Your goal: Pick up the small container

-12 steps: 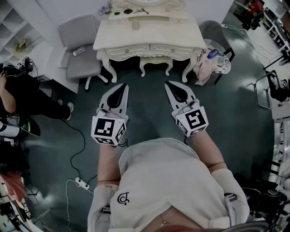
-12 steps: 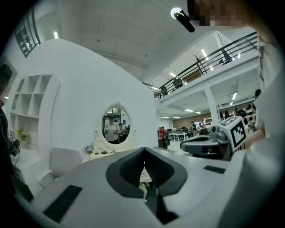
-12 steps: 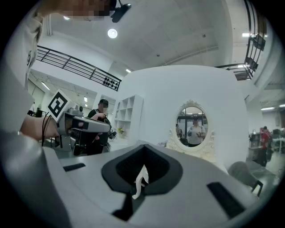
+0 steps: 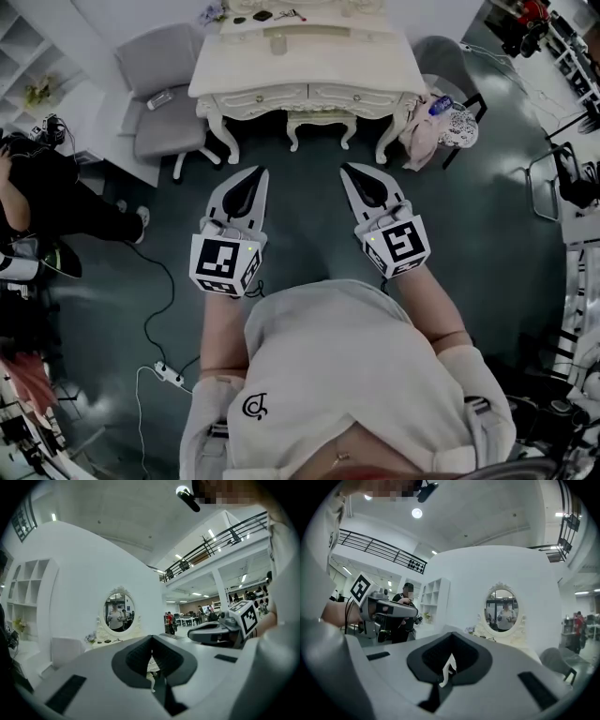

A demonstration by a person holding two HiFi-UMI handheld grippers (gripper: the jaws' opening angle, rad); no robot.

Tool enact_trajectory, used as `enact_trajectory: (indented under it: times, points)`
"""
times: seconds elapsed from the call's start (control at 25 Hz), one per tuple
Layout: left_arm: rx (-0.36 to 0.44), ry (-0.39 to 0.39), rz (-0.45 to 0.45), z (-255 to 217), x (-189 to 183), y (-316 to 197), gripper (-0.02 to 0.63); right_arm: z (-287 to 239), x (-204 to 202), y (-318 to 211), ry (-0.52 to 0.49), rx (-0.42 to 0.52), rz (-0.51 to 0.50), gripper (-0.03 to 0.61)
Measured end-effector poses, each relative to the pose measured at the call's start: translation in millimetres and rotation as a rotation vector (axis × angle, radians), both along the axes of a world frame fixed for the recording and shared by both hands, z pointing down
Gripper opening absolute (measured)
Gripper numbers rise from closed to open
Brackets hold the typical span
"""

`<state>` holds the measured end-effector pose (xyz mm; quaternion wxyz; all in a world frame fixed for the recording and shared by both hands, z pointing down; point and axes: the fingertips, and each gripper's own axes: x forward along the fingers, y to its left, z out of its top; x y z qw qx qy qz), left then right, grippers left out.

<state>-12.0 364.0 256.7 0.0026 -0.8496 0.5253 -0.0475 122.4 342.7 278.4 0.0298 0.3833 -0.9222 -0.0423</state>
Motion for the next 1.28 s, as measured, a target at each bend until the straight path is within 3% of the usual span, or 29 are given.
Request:
enact_trajectory:
  times: [0.48,0.72,0.92,1.28]
  points:
    - [-0.027,-0.004,-0.014,25,31,-28,0.012,21,36,-31,-0.047,-0.05,0.04,0.006]
    - [-0.063,-0.005,-0.041,47,17,-71,0.012,44,25,-76,-0.03,-0.082,0.027,0.006]
    - [-0.054,0.003,-0.033,59,-11,-142,0.012,56,-3,-141,-0.024,-0.078,0.04,0.006]
    - [-0.066,0.027,0.049,64,-84,-331,0.012,60,-69,-322,0.005,-0.102,0.133,0.006]
